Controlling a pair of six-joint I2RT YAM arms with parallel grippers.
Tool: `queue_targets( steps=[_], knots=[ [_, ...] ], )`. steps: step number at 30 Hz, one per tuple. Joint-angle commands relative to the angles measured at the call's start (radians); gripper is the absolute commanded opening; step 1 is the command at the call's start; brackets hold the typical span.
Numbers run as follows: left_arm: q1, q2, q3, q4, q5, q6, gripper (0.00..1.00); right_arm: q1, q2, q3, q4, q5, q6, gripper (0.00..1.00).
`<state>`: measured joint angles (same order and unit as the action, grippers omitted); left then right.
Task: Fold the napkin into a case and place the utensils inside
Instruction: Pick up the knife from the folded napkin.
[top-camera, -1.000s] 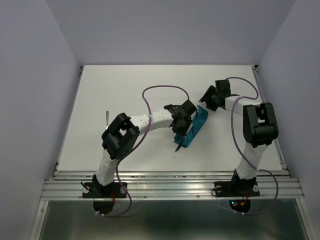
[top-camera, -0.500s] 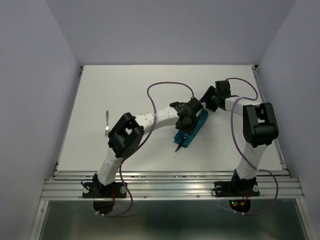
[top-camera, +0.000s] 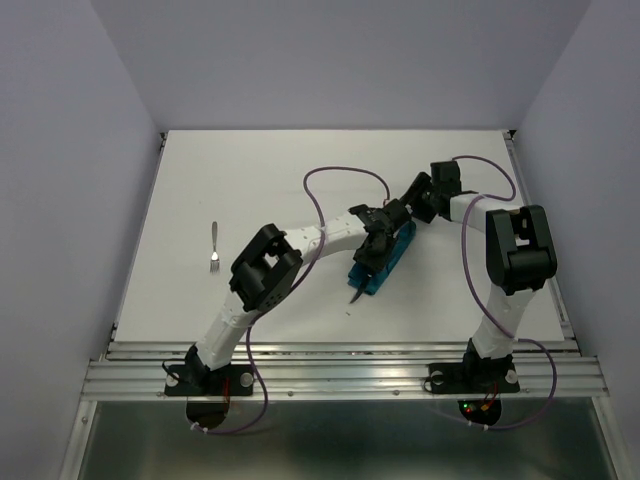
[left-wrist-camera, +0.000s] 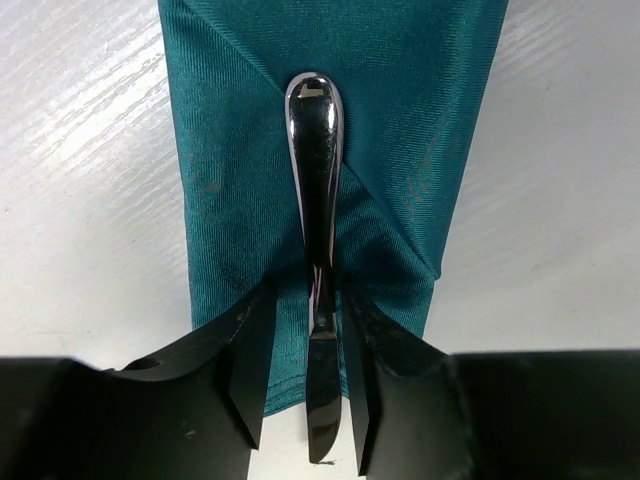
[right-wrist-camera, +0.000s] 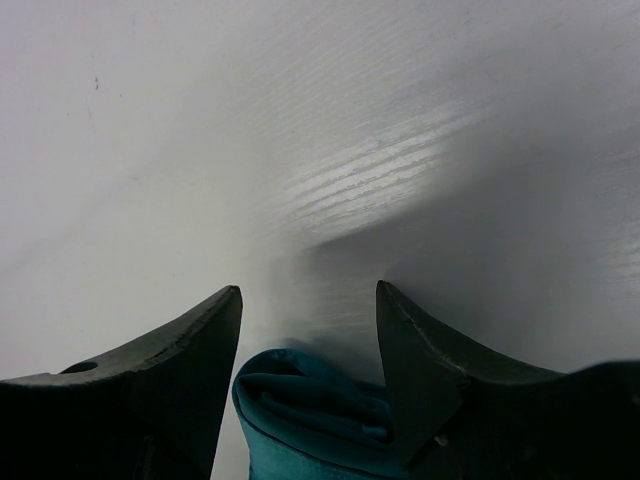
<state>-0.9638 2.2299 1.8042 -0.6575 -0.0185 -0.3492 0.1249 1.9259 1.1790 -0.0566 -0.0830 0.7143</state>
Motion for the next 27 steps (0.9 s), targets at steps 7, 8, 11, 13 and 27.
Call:
queue_targets(
  steps=[7, 8, 11, 13, 27],
  knots=[
    [-0.012, -0.003, 0.041, -0.05, -0.047, 0.009, 0.34, -0.005, 0.001, -0.022, 0.023, -0.004, 0.001, 0.62],
    [-0.012, -0.006, 0.04, -0.048, -0.047, 0.01, 0.32, -0.005, 0.001, -0.022, 0.024, -0.004, 0.001, 0.62],
    [-0.012, -0.012, 0.037, -0.041, -0.035, 0.013, 0.27, -0.005, -0.001, -0.022, 0.023, -0.006, 0.001, 0.62],
    [-0.01, -0.016, 0.037, -0.037, -0.023, 0.018, 0.2, -0.005, -0.002, -0.022, 0.023, -0.006, 0.001, 0.62],
    [-0.013, -0.096, 0.055, -0.042, -0.003, 0.027, 0.0, -0.005, 0.002, -0.022, 0.023, -0.014, -0.004, 0.62]
  ],
)
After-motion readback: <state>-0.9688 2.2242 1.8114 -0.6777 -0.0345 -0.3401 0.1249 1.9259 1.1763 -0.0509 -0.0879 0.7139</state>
